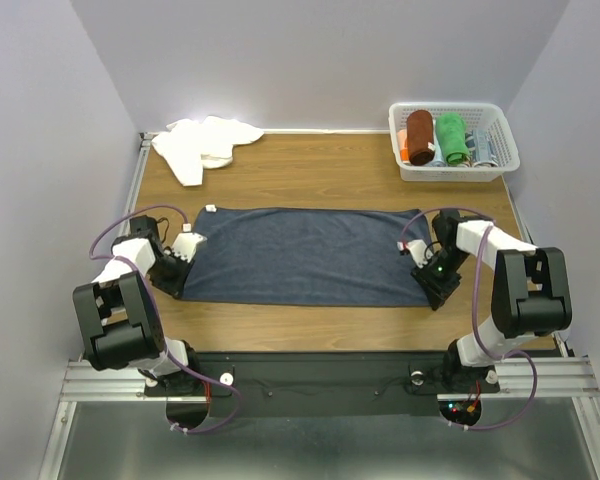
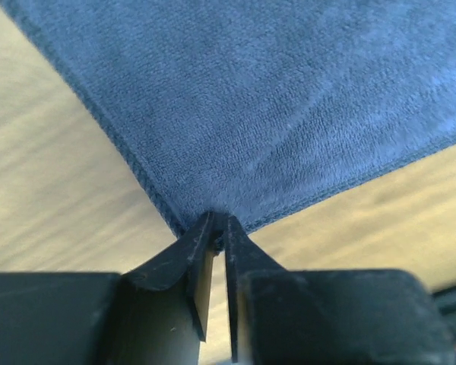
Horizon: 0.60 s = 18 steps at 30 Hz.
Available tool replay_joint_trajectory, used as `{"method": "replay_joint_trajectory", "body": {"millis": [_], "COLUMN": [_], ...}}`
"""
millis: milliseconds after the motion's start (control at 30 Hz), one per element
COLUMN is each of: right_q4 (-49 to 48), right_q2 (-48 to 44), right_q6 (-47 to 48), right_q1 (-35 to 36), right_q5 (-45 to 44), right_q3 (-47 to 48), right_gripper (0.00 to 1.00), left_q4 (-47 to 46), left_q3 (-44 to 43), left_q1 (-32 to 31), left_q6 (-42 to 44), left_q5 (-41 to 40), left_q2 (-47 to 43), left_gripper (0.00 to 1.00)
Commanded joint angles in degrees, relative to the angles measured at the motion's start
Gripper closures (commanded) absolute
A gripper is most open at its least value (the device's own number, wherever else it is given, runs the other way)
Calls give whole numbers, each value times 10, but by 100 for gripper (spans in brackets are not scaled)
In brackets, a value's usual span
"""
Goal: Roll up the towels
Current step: Flatten the towel
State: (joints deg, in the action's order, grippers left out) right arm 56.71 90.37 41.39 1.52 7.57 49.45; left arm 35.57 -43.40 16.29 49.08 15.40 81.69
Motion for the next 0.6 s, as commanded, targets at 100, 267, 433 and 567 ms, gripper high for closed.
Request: {"method": "replay_joint_trajectory", "body": {"millis": [100,267,433,567], "right_q4": [73,77,-38,-99], "right_q2": [-45,-49,29,117], "right_q6": [44,26,-63,-117], "right_q1": [-4,-5,-31,-39], "right_q5": [115,173,145,77], "right_q3": [123,239,329,402], "right_gripper": [34,22,26,46], "left_q4": [130,144,87,30], "left_q3": [-114,-230,-333,-382], "left_q1": [8,8,8,6], "left_q6": [32,33,-22,-71], "left_q5": [116,181,221,239], "left_q2": [1,22,84,116], "left_gripper": [67,56,51,49]}}
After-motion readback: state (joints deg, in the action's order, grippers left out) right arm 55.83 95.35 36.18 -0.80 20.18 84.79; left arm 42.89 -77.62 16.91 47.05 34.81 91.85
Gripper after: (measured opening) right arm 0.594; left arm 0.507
